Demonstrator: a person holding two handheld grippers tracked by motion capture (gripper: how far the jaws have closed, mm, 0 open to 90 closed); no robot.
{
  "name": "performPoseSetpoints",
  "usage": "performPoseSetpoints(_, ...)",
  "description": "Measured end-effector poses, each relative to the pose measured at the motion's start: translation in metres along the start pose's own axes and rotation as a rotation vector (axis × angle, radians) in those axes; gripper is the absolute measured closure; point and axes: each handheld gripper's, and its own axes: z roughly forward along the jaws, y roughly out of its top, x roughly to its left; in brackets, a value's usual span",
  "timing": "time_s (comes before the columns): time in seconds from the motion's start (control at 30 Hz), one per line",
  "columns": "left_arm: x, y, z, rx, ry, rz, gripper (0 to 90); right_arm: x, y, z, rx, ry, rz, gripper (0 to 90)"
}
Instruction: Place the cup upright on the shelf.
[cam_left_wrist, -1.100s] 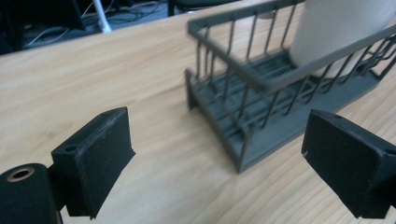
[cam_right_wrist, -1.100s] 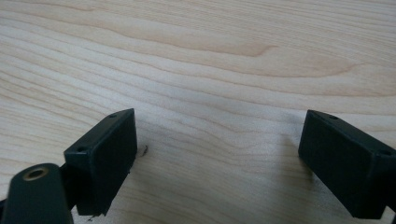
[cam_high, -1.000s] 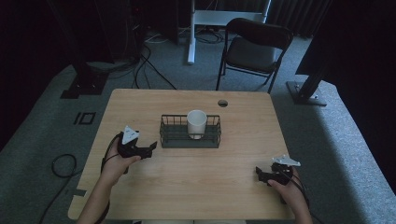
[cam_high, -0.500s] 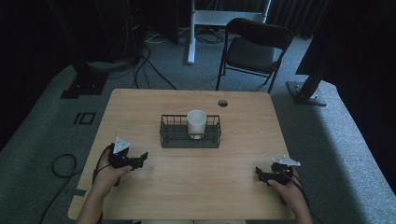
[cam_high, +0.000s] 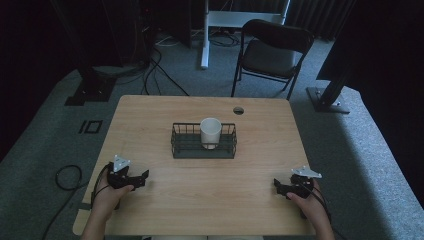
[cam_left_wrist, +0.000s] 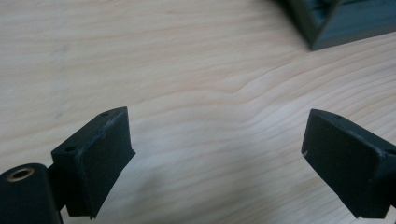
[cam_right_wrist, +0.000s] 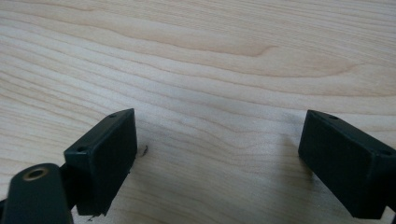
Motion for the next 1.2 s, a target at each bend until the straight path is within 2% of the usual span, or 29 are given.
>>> performPoseSetpoints(0.07,0.001,-0.003,-0.002,0.009,0.005,-0.001,9.0,0.0,0.0,0.0,0.0,0.0,0.0,11.1)
performPoseSetpoints(0.17,0.002,-0.007,-0.004,0.017,0.036,0.004,9.0,0.0,0.0,0.0,0.0,0.0,0.0,11.1)
performPoseSetpoints(0.27,0.004,-0.009,-0.005,0.016,0.047,-0.016,9.0,0.0,0.0,0.0,0.0,0.0,0.0,11.1)
performPoseSetpoints(0.37,0.007,-0.013,-0.006,0.052,0.089,-0.025,9.1,0.0,0.0,0.0,0.0,0.0,0.0,11.1)
performPoseSetpoints(0.5,0.011,-0.016,-0.008,0.058,0.137,-0.058,9.0,0.0,0.0,0.0,0.0,0.0,0.0,11.1)
performPoseSetpoints(0.77,0.021,-0.023,-0.008,0.067,0.201,-0.137,9.0,0.0,0.0,0.0,0.0,0.0,0.0,11.1)
performPoseSetpoints(0.9,0.024,-0.023,-0.008,0.08,0.23,-0.156,9.0,0.0,0.0,0.0,0.0,0.0,0.0,11.1)
performPoseSetpoints(1.2,0.024,-0.023,-0.006,0.081,0.241,-0.188,8.8,0.0,0.0,0.0,0.0,0.0,0.0,11.1)
